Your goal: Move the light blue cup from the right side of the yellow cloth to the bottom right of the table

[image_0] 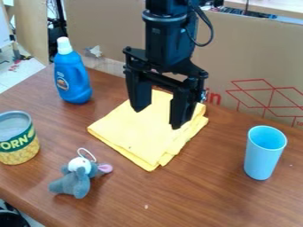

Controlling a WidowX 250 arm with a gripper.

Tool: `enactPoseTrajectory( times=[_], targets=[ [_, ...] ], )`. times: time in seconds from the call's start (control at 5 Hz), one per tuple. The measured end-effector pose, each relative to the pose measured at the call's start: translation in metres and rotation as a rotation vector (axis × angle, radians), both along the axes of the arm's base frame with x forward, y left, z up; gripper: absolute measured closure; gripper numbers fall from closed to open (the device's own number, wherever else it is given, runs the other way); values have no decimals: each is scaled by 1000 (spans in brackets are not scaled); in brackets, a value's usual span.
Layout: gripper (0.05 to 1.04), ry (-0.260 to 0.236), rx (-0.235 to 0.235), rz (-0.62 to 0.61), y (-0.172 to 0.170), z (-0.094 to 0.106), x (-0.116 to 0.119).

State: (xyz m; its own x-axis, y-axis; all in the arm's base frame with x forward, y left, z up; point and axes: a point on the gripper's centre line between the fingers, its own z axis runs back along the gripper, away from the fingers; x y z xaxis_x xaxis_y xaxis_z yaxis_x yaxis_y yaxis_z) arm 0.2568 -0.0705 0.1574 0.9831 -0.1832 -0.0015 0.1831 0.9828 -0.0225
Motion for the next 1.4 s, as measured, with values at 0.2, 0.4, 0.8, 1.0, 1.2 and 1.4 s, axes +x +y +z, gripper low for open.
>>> enactPoseTrajectory(
  times=[0.2,0.4,0.8,1.0,1.2,1.4],
  targets=[
    [83,21,5,0,0,-6,0],
    [83,-63,-15,-28,-5,2,19],
    [83,-192,-105,-77,-34,10,53],
    [83,-182,-134,-74,-46,-6,72],
    [83,-164,-139,-59,-51,-25,87],
    [83,-150,-159,-62,-64,-42,95]
  ],
)
